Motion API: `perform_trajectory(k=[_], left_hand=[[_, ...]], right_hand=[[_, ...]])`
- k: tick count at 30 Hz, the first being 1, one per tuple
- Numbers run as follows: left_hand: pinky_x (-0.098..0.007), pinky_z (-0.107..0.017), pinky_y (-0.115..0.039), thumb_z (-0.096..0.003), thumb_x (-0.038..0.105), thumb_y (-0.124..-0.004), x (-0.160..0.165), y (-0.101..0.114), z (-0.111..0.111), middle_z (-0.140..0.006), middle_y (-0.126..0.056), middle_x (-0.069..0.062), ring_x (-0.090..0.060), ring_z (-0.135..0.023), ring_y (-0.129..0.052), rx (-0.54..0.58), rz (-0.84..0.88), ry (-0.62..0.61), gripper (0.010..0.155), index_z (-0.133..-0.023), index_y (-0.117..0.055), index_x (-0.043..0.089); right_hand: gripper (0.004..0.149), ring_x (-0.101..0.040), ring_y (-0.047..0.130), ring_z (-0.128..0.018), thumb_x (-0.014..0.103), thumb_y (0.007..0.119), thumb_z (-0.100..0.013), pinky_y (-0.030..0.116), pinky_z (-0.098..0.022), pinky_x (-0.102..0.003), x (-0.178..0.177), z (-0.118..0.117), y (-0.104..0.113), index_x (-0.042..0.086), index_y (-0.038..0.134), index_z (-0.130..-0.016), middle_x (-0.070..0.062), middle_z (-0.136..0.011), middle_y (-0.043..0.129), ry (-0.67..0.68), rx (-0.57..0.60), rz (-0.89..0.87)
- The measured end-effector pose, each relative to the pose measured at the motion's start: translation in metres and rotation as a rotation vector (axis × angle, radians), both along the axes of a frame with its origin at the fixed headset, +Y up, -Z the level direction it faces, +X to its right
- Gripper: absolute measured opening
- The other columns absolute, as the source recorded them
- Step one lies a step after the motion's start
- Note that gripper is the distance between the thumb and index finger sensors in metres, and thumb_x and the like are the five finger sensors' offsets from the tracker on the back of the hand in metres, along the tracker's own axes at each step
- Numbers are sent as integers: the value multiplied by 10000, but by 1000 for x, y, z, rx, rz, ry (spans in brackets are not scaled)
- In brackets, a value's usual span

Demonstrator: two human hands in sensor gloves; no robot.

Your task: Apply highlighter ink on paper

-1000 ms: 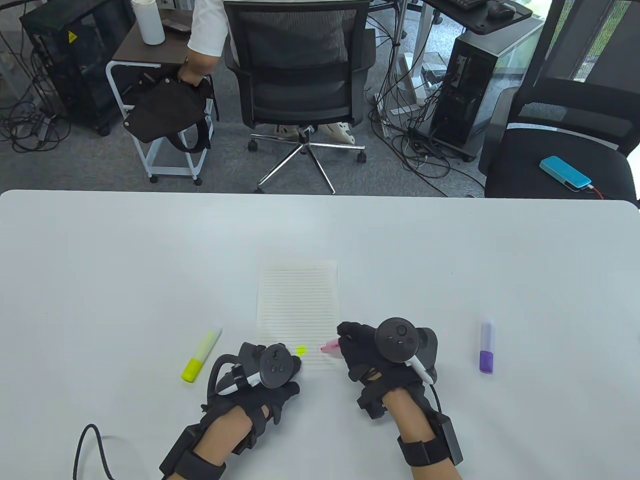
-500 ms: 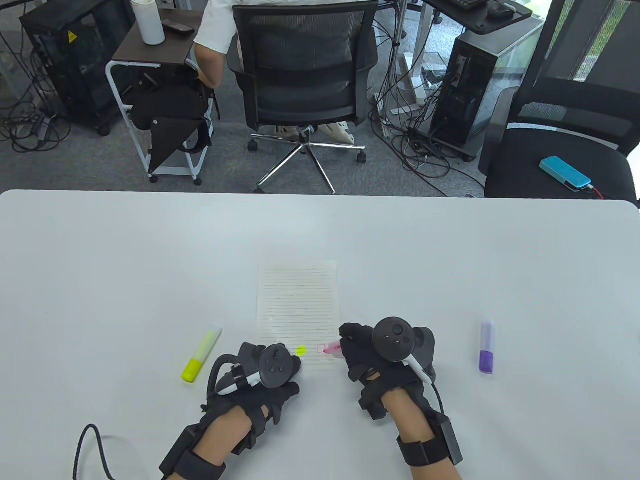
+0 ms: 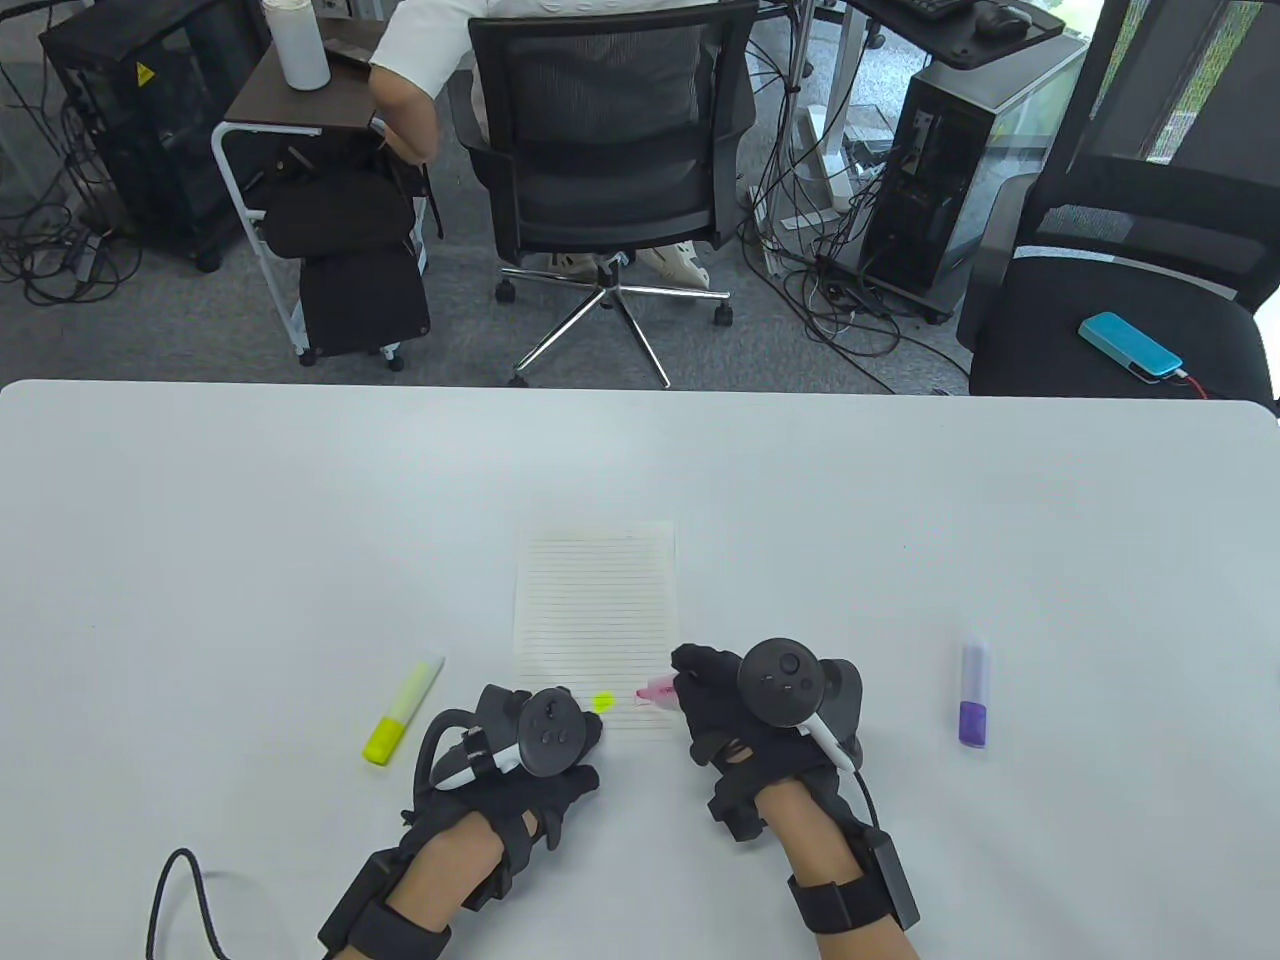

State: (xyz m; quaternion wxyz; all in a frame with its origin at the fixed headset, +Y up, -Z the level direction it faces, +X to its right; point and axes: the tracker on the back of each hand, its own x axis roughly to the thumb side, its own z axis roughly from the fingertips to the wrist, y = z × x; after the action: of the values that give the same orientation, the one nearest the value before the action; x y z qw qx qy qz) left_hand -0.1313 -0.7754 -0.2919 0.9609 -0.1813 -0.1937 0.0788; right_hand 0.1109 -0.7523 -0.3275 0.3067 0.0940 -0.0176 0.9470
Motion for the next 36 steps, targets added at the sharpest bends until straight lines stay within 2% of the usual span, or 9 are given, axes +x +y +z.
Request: perform_trajectory(k=[7, 12, 17, 22, 27, 32, 36], left_hand=[[-665, -712, -423, -465, 547, -678, 0, 0, 0, -1147, -455, -59, -462, -1021, -498, -1, 0, -1, 650, -1063, -586, 310], [-665, -711, -423, -465, 547, -678, 0, 0, 0, -1147, -452, -59, -462, -1021, -495, -1, 0, -1, 651, -1064, -584, 310], [-665, -712, -421, -465, 548, -677, 0, 0, 0, -1148, -449, -58, -462, -1022, -492, -1, 0, -1, 652, -1064, -580, 310], [-665, -712, -421, -465, 548, -677, 0, 0, 0, -1148, -447, -60, -463, -1022, -490, -1, 0, -1, 653, -1065, -581, 309], [-665, -712, -421, -465, 549, -677, 0, 0, 0, -1148, -444, -60, -464, -1021, -489, -1, 0, -1, 653, -1065, -578, 310], [-664, -713, -421, -465, 549, -676, 0, 0, 0, -1149, -442, -59, -463, -1023, -485, -8, -1, -1, 655, -1066, -576, 310], [-665, -712, -421, -465, 550, -676, 0, -1, 1, -1149, -441, -58, -462, -1023, -484, -10, -2, -2, 655, -1066, -575, 310]], right_hand=[[376, -270, 1019, -326, 307, 855, -480, 858, -331, -506, -3, 0, -3, 171, 887, -829, -221, -641, 948, 19, -17, -39], [369, -255, 1019, -307, 310, 853, -480, 864, -319, -497, 1, 0, 2, 169, 894, -819, -219, -626, 953, -30, 9, 20], [377, -277, 1020, -339, 306, 854, -483, 856, -341, -509, -1, -1, -3, 173, 884, -835, -223, -655, 943, 16, -36, -41], [374, -256, 1017, -309, 310, 851, -482, 861, -321, -496, 2, 0, 0, 169, 892, -826, -219, -633, 950, -31, -12, 16], [378, -267, 1016, -328, 308, 854, -483, 855, -335, -503, 0, -2, -3, 174, 885, -834, -221, -648, 944, 6, -43, -32], [373, -255, 1015, -308, 312, 851, -482, 860, -320, -496, 4, -1, 1, 168, 894, -824, -219, -629, 952, -39, -36, 17], [378, -263, 1016, -329, 314, 852, -484, 856, -337, -501, 1, -1, -2, 178, 883, -836, -215, -649, 944, 5, -56, -16]])
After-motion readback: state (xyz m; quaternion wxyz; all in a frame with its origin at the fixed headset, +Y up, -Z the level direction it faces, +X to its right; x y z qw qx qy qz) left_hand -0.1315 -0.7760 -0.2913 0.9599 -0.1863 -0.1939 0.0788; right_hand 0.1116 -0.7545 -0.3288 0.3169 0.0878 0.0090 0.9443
